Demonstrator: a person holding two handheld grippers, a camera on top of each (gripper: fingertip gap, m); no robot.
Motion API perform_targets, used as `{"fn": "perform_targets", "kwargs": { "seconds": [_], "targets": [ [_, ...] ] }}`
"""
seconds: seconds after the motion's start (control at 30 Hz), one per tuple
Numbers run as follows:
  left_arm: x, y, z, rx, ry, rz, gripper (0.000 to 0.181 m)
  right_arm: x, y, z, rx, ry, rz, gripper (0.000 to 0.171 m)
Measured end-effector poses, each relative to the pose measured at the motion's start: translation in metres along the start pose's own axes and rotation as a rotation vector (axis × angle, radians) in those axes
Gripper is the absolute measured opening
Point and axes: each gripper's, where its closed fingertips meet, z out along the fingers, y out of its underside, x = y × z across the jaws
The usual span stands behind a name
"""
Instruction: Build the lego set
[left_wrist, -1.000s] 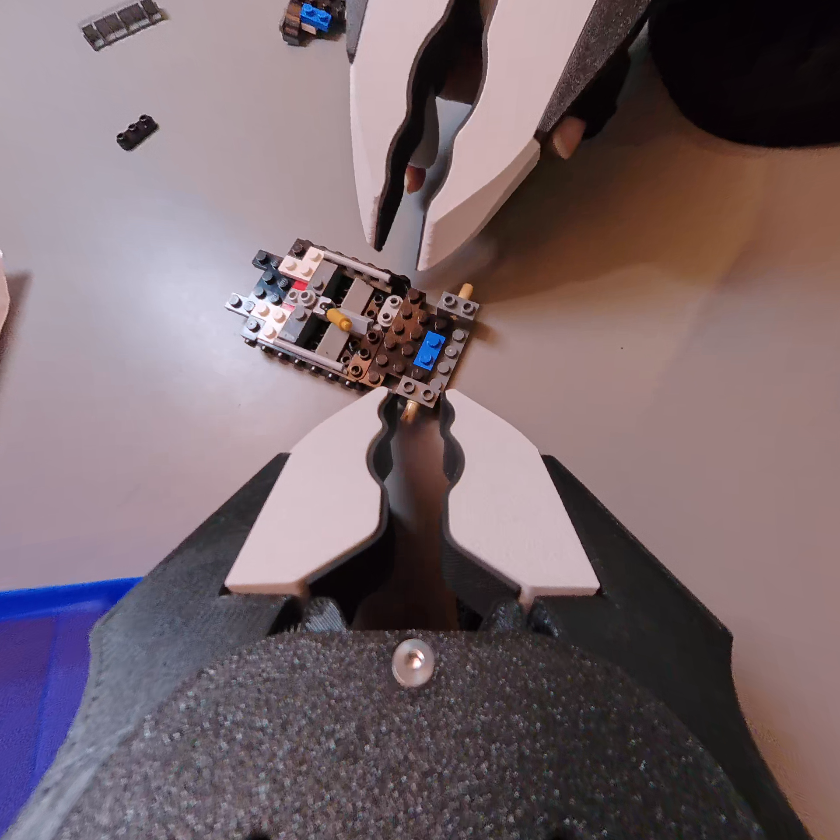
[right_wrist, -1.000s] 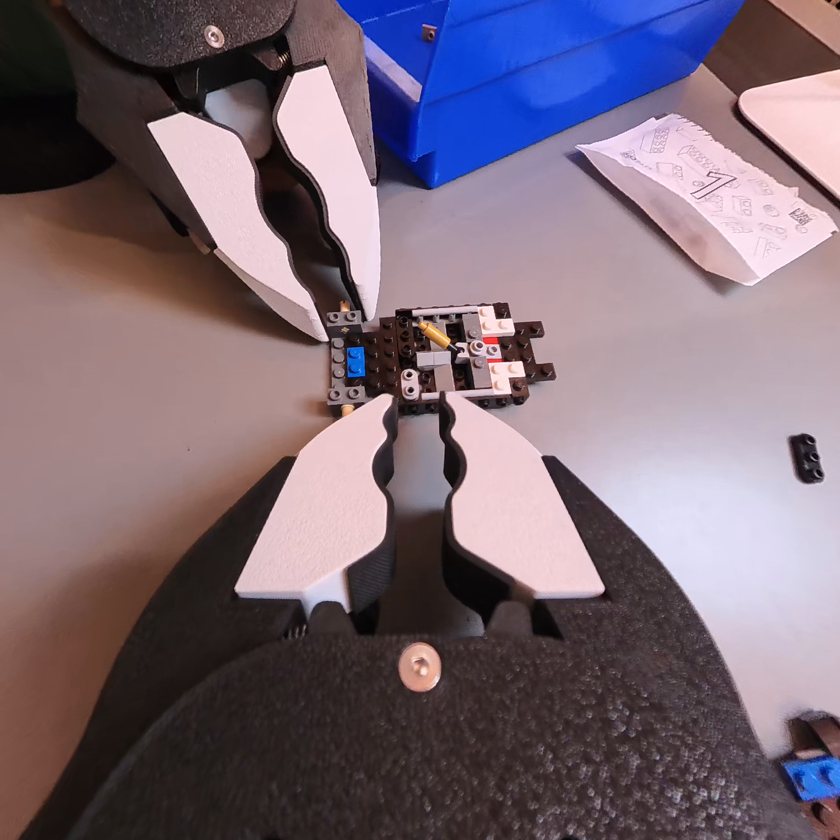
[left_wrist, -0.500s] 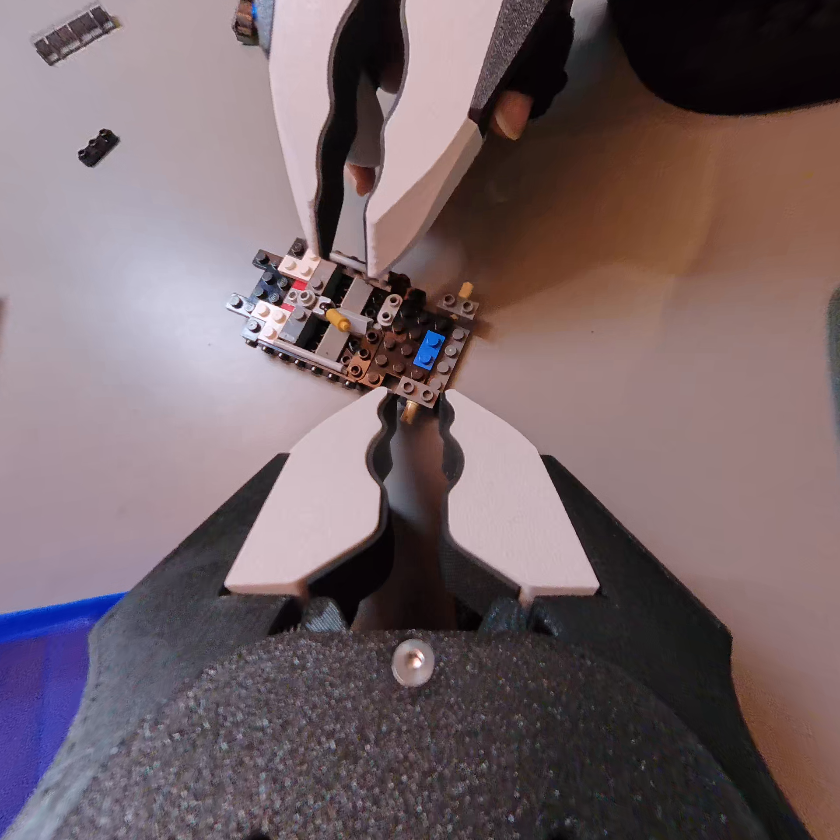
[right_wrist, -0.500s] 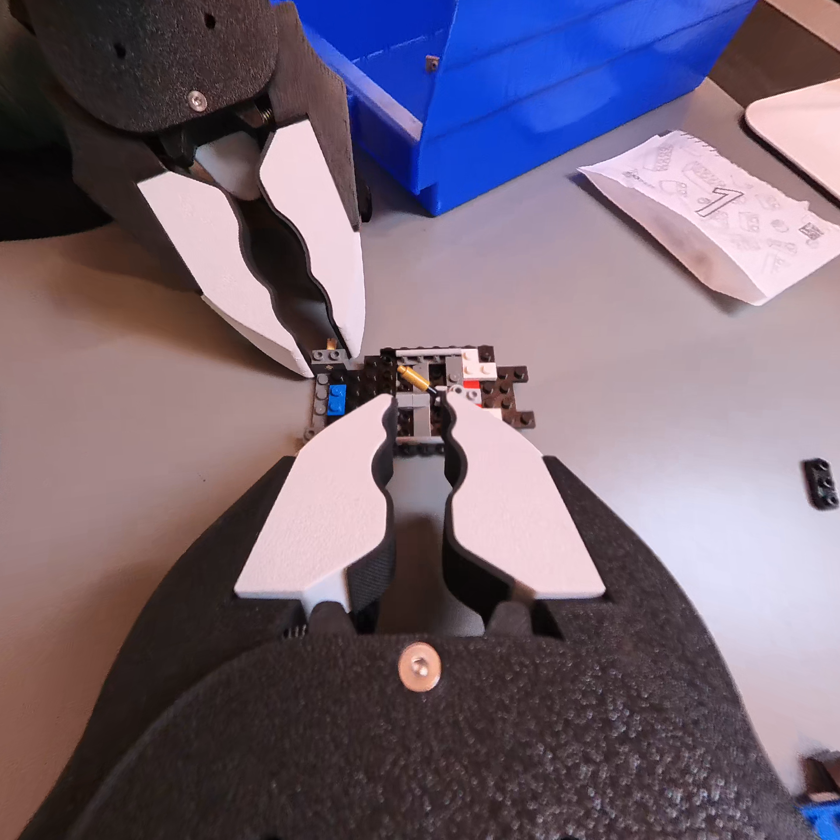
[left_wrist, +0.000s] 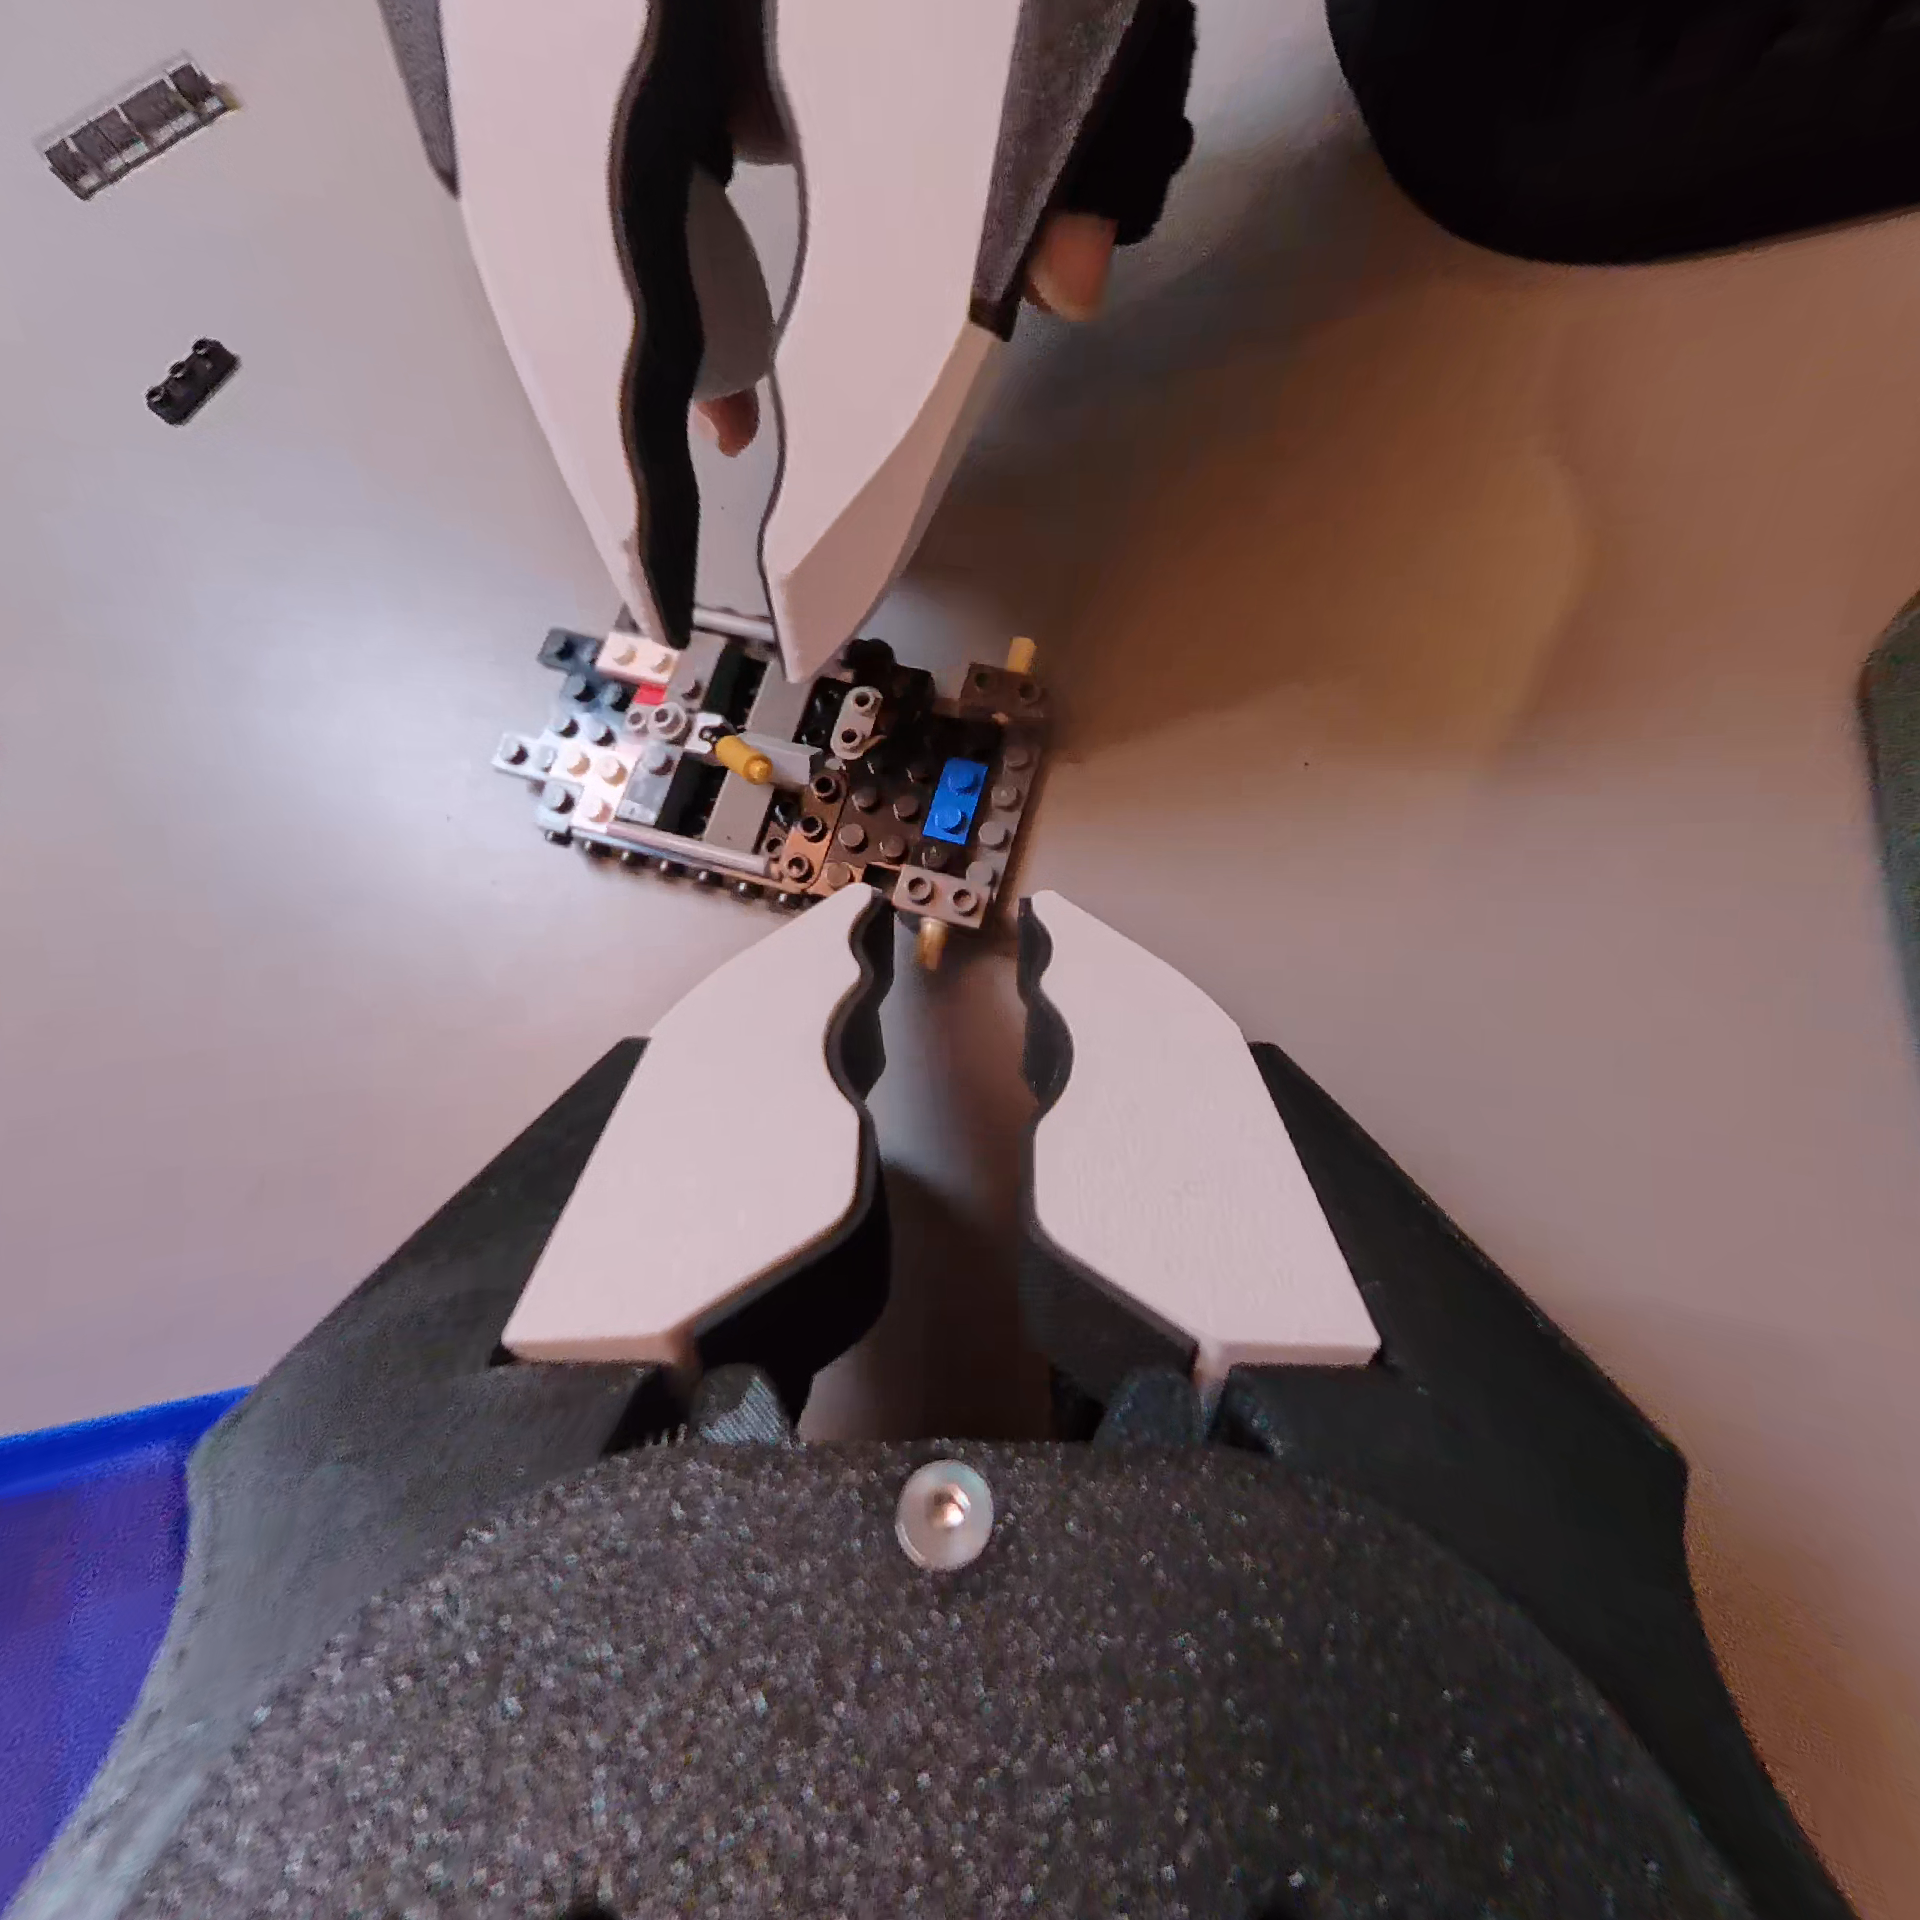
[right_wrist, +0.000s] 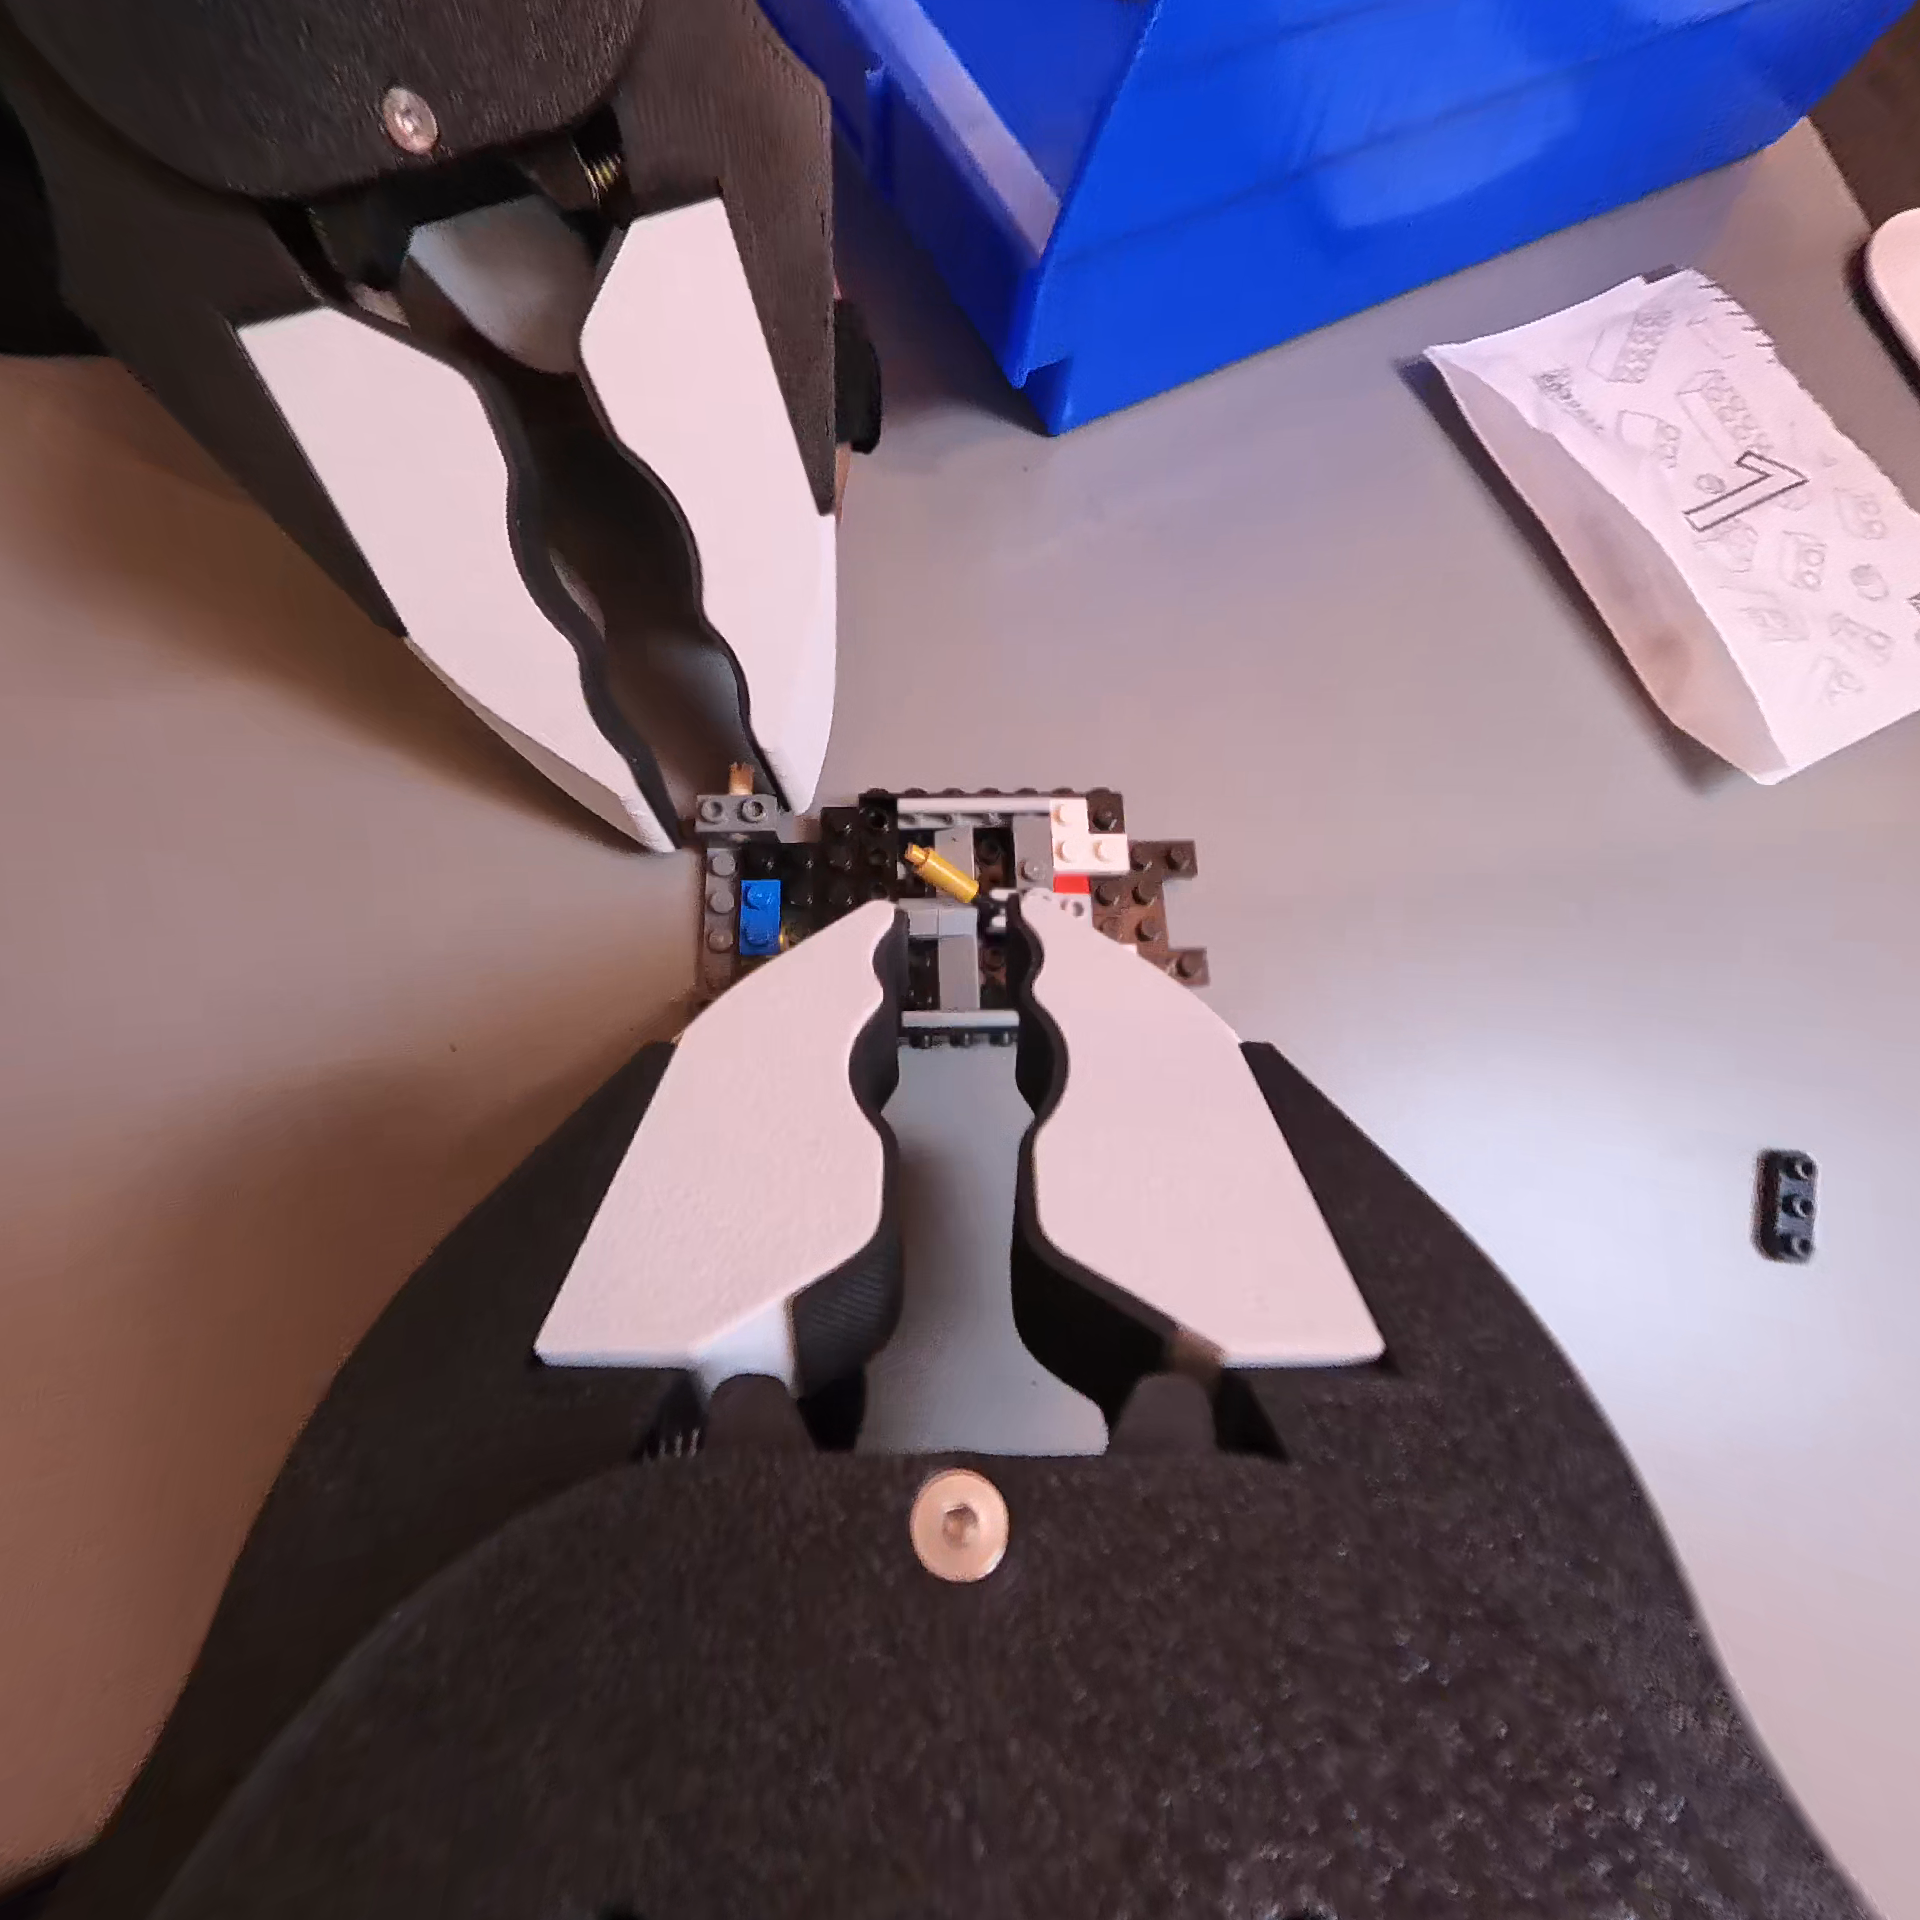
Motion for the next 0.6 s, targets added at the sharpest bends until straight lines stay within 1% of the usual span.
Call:
{"fn": "perform_targets", "kwargs": {
  "seconds": [0.1,0.2,0.37,0.6],
  "targets": [
    [0.004,-0.001,0.001,-0.002,0.005,0.017,0.02,-0.002,0.002,0.002,-0.017,-0.005,-0.014,0.017],
    [0.011,-0.004,0.002,0.008,0.032,0.036,0.02,-0.004,0.003,0.002,-0.008,0.007,-0.016,0.017],
    [0.018,-0.007,0.006,0.011,0.032,0.074,0.02,-0.005,0.003,-0.002,0.014,0.0,0.003,0.017],
    [0.01,-0.004,0.005,-0.004,0.002,0.063,0.017,-0.003,0.004,-0.003,-0.006,-0.043,-0.013,0.017]
  ]
}}
